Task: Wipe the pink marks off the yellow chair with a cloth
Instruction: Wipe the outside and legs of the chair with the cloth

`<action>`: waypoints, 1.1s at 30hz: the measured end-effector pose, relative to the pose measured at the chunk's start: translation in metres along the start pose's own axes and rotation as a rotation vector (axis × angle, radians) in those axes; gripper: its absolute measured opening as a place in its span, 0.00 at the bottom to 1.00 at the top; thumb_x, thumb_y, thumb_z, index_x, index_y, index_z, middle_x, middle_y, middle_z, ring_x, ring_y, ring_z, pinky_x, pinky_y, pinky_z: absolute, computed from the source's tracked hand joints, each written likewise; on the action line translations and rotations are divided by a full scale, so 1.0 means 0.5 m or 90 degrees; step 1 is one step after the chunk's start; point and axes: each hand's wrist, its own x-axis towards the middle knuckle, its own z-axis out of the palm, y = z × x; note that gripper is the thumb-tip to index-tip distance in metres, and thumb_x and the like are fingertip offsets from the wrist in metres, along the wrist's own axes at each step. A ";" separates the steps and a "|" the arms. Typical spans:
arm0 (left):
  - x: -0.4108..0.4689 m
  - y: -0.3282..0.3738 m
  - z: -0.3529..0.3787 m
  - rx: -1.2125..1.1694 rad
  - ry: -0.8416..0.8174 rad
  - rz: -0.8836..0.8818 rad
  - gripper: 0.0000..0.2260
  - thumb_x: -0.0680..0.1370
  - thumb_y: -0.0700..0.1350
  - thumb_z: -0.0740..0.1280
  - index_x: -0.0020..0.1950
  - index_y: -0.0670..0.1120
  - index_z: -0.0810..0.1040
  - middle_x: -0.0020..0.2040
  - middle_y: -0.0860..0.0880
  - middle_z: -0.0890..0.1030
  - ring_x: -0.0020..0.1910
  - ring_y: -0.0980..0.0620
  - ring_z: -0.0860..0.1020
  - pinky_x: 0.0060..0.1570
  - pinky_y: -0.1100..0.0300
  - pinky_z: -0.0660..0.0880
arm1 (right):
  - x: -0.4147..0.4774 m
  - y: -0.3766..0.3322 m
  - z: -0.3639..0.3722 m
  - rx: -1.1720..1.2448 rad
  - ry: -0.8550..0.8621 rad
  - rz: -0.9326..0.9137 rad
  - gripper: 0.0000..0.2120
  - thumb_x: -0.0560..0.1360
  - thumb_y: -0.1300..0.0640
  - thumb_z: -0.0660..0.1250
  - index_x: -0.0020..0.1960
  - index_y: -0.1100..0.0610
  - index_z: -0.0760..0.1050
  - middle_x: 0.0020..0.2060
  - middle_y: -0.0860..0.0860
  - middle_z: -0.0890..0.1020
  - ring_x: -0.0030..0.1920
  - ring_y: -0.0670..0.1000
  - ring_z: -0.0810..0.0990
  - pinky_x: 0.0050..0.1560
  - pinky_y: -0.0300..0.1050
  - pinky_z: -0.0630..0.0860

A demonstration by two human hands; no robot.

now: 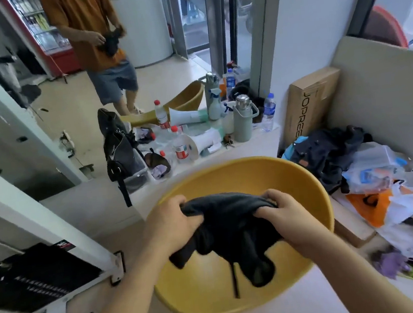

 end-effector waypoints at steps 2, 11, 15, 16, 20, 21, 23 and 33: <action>0.025 0.012 0.008 -0.055 0.149 0.007 0.09 0.69 0.50 0.70 0.40 0.50 0.71 0.34 0.51 0.77 0.37 0.45 0.76 0.32 0.53 0.71 | 0.052 -0.013 0.055 0.220 -0.053 0.073 0.08 0.77 0.62 0.63 0.55 0.57 0.77 0.46 0.59 0.82 0.44 0.56 0.81 0.36 0.48 0.78; 0.122 -0.079 0.116 -0.243 -0.026 0.077 0.14 0.74 0.47 0.68 0.59 0.56 0.76 0.53 0.61 0.72 0.53 0.62 0.72 0.49 0.68 0.71 | 0.293 -0.018 0.165 0.187 -0.059 0.086 0.17 0.70 0.67 0.70 0.56 0.55 0.75 0.51 0.60 0.83 0.50 0.60 0.83 0.52 0.61 0.80; 0.219 -0.161 0.131 -0.376 0.056 -0.098 0.22 0.71 0.50 0.73 0.62 0.64 0.71 0.61 0.66 0.69 0.62 0.63 0.68 0.54 0.66 0.69 | 0.433 -0.029 0.165 0.128 -0.120 0.093 0.14 0.68 0.68 0.67 0.53 0.59 0.77 0.45 0.59 0.82 0.44 0.59 0.81 0.44 0.54 0.77; 0.247 -0.175 0.132 -0.367 0.029 -0.117 0.28 0.70 0.51 0.74 0.66 0.64 0.66 0.64 0.66 0.66 0.63 0.64 0.65 0.58 0.65 0.67 | 0.473 -0.037 0.163 0.113 -0.174 0.094 0.15 0.66 0.68 0.66 0.52 0.60 0.77 0.43 0.59 0.81 0.42 0.59 0.80 0.42 0.53 0.75; 0.380 -0.183 0.151 -0.487 -0.114 -0.168 0.18 0.72 0.46 0.74 0.57 0.60 0.73 0.54 0.62 0.80 0.52 0.67 0.77 0.49 0.71 0.72 | 0.649 -0.064 0.174 0.151 -0.311 0.101 0.23 0.65 0.67 0.71 0.59 0.56 0.77 0.51 0.60 0.83 0.48 0.61 0.83 0.49 0.55 0.81; 0.415 -0.180 0.158 -0.546 -0.089 -0.205 0.13 0.73 0.45 0.73 0.54 0.58 0.75 0.50 0.60 0.82 0.50 0.62 0.80 0.47 0.67 0.75 | 0.693 -0.063 0.180 0.186 -0.298 0.107 0.24 0.67 0.67 0.73 0.61 0.53 0.75 0.53 0.60 0.82 0.49 0.62 0.84 0.49 0.56 0.81; 0.493 -0.191 0.185 -0.601 0.012 -0.294 0.09 0.75 0.44 0.70 0.52 0.56 0.77 0.49 0.55 0.84 0.47 0.56 0.82 0.46 0.59 0.78 | 0.777 -0.055 0.193 0.201 -0.313 0.119 0.25 0.71 0.60 0.74 0.64 0.43 0.72 0.55 0.57 0.82 0.50 0.59 0.84 0.49 0.57 0.81; 0.866 -0.308 0.261 -0.628 0.251 -0.398 0.17 0.76 0.46 0.66 0.63 0.58 0.67 0.58 0.52 0.77 0.54 0.50 0.78 0.54 0.50 0.76 | 1.098 -0.001 0.378 0.060 -0.202 -0.098 0.16 0.75 0.54 0.67 0.61 0.46 0.70 0.54 0.44 0.79 0.56 0.47 0.78 0.61 0.48 0.75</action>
